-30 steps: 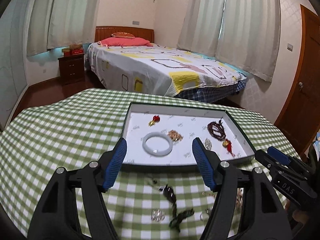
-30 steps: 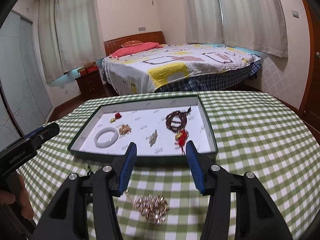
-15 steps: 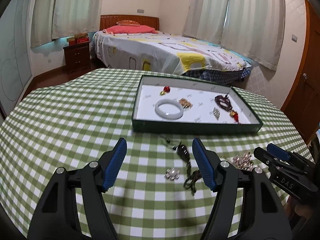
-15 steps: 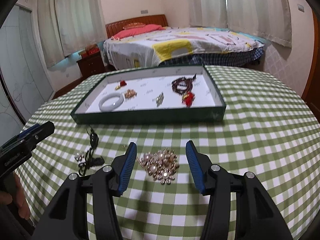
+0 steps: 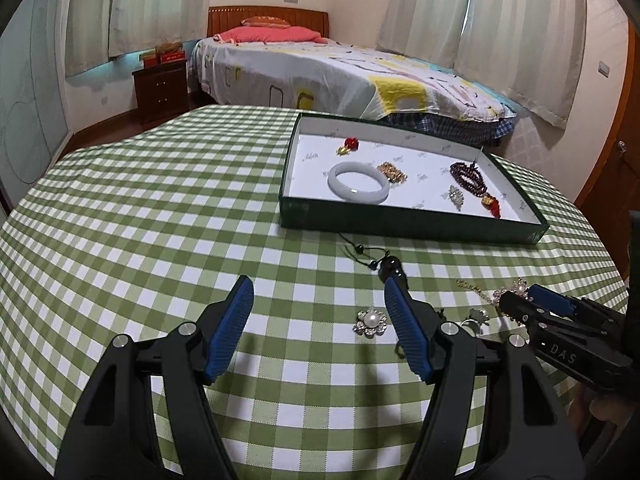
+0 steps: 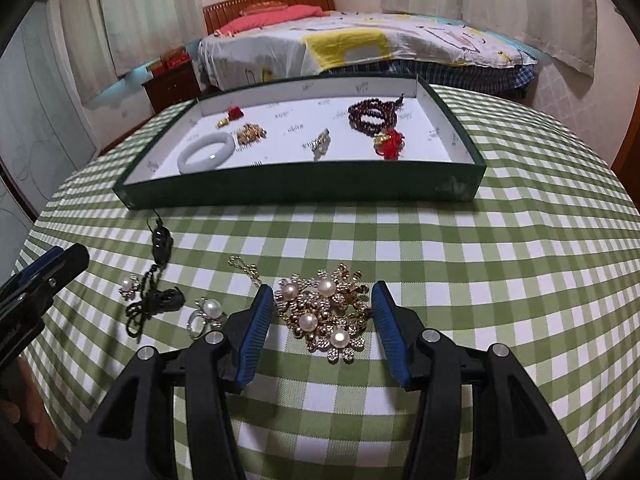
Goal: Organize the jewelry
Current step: 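Move the right tool to the gold pearl-cluster brooch while the left tool approaches the pearl flower brooch, then close the right tool on the pearl-cluster brooch while the left tool grasps the pearl flower brooch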
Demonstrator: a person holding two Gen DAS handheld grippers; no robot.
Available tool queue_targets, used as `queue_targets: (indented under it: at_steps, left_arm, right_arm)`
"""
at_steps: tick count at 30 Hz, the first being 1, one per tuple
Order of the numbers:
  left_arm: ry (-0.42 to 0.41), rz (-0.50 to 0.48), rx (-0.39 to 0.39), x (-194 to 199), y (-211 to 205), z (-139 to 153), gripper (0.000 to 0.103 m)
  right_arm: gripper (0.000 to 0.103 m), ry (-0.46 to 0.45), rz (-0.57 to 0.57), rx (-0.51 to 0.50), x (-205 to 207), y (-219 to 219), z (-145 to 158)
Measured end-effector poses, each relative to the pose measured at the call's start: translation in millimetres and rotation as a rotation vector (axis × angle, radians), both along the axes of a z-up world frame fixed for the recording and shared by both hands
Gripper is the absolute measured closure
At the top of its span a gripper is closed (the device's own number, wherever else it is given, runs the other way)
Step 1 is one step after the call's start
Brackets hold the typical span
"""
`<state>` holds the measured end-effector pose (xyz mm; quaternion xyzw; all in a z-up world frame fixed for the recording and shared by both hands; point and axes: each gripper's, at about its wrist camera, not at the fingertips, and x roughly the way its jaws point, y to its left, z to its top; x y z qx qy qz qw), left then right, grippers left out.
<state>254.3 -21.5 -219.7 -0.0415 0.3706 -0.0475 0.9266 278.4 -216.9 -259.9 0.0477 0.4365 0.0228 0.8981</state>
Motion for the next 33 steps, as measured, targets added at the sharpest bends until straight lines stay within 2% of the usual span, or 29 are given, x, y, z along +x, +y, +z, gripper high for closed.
queue_targets:
  at_steps: [9,13,20,24,26,33]
  left_arm:
    - [0.004,0.002,0.001,0,2,-4,0.037]
    - [0.009,0.003,0.0,1,3,-6,0.037]
    - [0.014,0.0,0.001,2,1,-7,0.037]
    - [0.018,-0.001,-0.001,2,0,-9,0.037]
    - [0.02,-0.002,-0.003,2,-1,-9,0.037]
    - [0.025,-0.003,-0.005,3,-3,-11,0.037]
  right_arm:
    - [0.051,0.004,0.01,-0.035,2,2,1]
    - [0.042,0.015,0.016,-0.048,3,2,0]
    - [0.041,0.011,0.032,-0.077,1,3,-1]
    - [0.049,0.007,0.028,-0.076,-1,0,-1]
    - [0.057,0.004,0.029,-0.073,-3,-2,0]
    - [0.071,-0.023,0.03,-0.051,-9,-7,5]
